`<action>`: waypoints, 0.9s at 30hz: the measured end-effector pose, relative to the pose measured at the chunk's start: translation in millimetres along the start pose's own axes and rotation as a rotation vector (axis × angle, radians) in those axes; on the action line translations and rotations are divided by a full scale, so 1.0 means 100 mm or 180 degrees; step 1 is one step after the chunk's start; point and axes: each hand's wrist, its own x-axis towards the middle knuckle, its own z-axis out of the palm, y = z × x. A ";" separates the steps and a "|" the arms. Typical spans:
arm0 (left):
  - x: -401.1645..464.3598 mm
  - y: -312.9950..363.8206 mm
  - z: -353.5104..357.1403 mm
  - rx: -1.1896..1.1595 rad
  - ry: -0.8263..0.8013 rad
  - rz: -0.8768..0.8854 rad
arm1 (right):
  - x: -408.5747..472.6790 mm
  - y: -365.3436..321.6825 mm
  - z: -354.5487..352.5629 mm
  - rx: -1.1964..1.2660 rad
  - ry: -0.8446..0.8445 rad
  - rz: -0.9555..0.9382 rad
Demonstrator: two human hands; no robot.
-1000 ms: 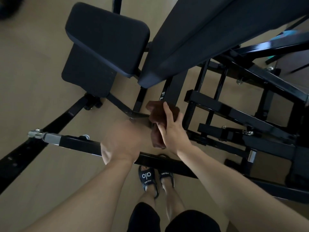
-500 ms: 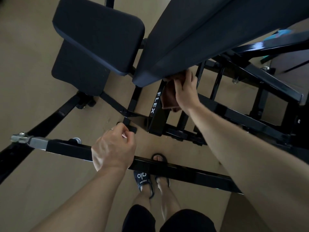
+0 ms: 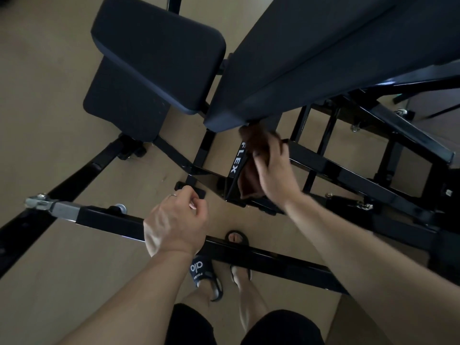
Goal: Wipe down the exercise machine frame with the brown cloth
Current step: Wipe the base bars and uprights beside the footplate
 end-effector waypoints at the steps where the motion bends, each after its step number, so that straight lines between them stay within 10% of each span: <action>1: 0.00 0.00 0.00 -0.0006 0.0003 -0.0002 | -0.17 0.02 0.07 -0.0178 -0.0171 -0.0017; 7: 0.00 0.00 0.00 -0.0044 0.0038 -0.0004 | -0.46 0.13 0.01 -0.0898 -0.0582 -0.0478; 14: 0.00 -0.01 0.00 -0.0037 0.0016 -0.0022 | 0.42 -0.11 -0.20 -0.0155 0.0456 -0.0019; 23: -0.01 0.03 -0.01 0.0011 -0.0040 -0.0056 | -0.73 0.11 0.15 -0.1231 -0.0852 -0.0499; 27: -0.01 0.02 -0.03 -0.0061 -0.0008 -0.0036 | -0.29 0.07 -0.06 -0.0831 -0.0311 -0.0396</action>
